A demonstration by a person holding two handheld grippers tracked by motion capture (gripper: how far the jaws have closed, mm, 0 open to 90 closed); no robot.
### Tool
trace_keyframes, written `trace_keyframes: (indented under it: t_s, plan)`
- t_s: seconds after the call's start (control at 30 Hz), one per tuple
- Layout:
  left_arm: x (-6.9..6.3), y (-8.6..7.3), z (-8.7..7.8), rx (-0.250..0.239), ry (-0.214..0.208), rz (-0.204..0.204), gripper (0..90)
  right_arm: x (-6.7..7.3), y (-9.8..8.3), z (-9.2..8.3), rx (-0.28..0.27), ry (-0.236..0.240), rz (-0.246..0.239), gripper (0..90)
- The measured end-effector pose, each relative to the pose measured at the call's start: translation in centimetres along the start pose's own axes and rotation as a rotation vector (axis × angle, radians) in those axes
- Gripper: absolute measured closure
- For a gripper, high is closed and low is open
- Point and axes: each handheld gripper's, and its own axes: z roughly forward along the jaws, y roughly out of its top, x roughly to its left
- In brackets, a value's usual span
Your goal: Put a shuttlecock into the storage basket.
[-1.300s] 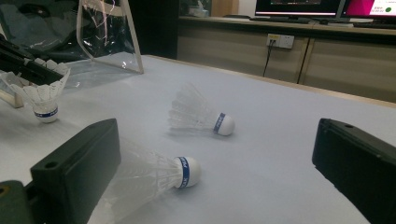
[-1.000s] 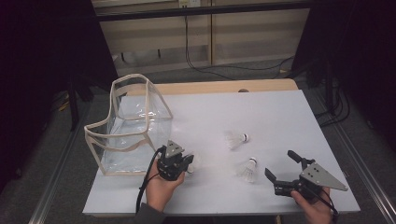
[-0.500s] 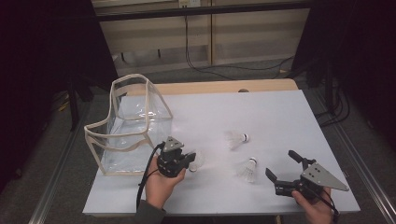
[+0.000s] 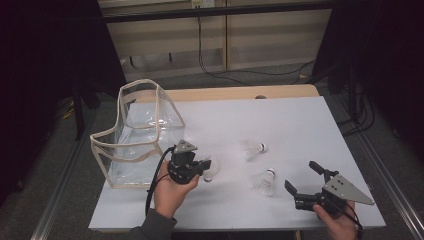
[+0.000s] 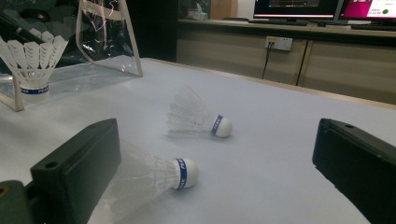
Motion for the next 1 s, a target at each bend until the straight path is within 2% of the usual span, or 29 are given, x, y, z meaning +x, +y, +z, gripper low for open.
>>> trace_keyframes:
  t_s: [0.3, 0.4, 0.67, 0.8, 0.83, 1.0]
  plan:
    - [0.1, 1.6, -0.7, -0.001, -0.012, 0.0, 90.0, -0.1, -0.1, 0.0, 0.004, -0.002, 0.007, 0.9]
    - [0.0, 2.0, -0.8, -0.007, -0.008, -0.004, 90.0, -0.2, -0.1, 0.0, 0.001, -0.001, 0.009, 0.9]
    - [-0.1, 2.9, -1.1, 0.005, 0.004, 0.019, 90.0, -0.2, -0.1, 0.0, -0.001, -0.001, 0.012, 0.9]
    - [-0.2, 3.2, -1.3, -0.005, 0.004, 0.005, 90.0, -0.2, -0.1, 0.1, -0.001, -0.001, 0.012, 0.9]
    - [-0.1, 3.3, -1.4, 0.008, 0.006, 0.018, 90.0, -0.2, -0.1, 0.1, 0.0, -0.003, 0.013, 0.9]
    - [-0.2, 3.8, -1.6, 0.005, 0.003, 0.018, 90.0, -0.2, -0.1, 0.1, 0.0, -0.002, 0.017, 0.9]
